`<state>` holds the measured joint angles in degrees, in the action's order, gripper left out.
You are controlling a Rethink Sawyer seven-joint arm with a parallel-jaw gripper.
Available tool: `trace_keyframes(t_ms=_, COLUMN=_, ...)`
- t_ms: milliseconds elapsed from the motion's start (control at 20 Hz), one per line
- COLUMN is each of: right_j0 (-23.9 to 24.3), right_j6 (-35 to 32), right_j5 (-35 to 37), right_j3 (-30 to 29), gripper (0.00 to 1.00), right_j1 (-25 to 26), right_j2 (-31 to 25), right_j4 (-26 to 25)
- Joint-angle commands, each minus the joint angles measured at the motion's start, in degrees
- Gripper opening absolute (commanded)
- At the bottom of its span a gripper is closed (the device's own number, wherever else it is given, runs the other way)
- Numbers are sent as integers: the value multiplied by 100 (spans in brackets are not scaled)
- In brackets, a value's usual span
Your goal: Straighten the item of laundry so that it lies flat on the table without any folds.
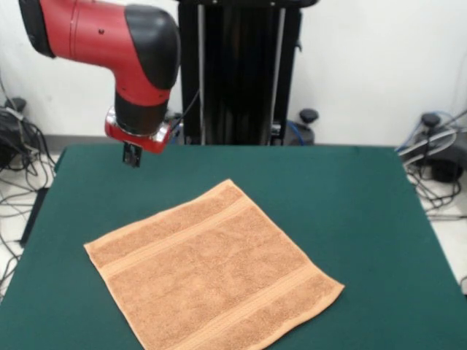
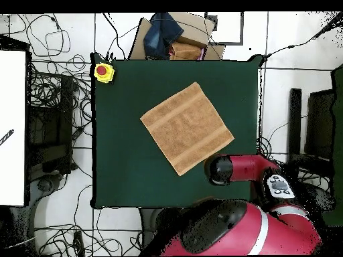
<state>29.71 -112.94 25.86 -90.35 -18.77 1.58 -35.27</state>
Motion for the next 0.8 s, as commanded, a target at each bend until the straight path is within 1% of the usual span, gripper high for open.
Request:
trace_keyframes(t_ms=50, right_j0=-75, right_j6=-613, right_j5=-455, right_j3=256, gripper=0, right_j1=766, right_j2=-53, right_j4=-32)
trace_keyframes(t_ms=100, right_j0=63, right_j6=-518, right_j5=-483, right_j3=215, gripper=0, right_j1=836, right_j2=-199, right_j4=56)
trace_keyframes(t_ms=200, right_j0=149, right_j6=-481, right_j5=-550, right_j3=246, gripper=0, right_j1=976, right_j2=-247, right_j4=100)
trace_keyframes(t_ms=450, right_j0=79, right_j6=-652, right_j5=-854, right_j3=307, gripper=0, right_j1=1176, right_j2=-112, right_j4=53)
trace_keyframes(t_ms=650, right_j0=23, right_j6=-763, right_j5=-1012, right_j3=338, gripper=0, right_j1=1315, right_j2=-98, right_j4=107)
trace_keyframes(t_ms=800, right_j0=-45, right_j6=-757, right_j5=-971, right_j3=362, gripper=0, right_j1=1319, right_j2=-42, right_j4=142)
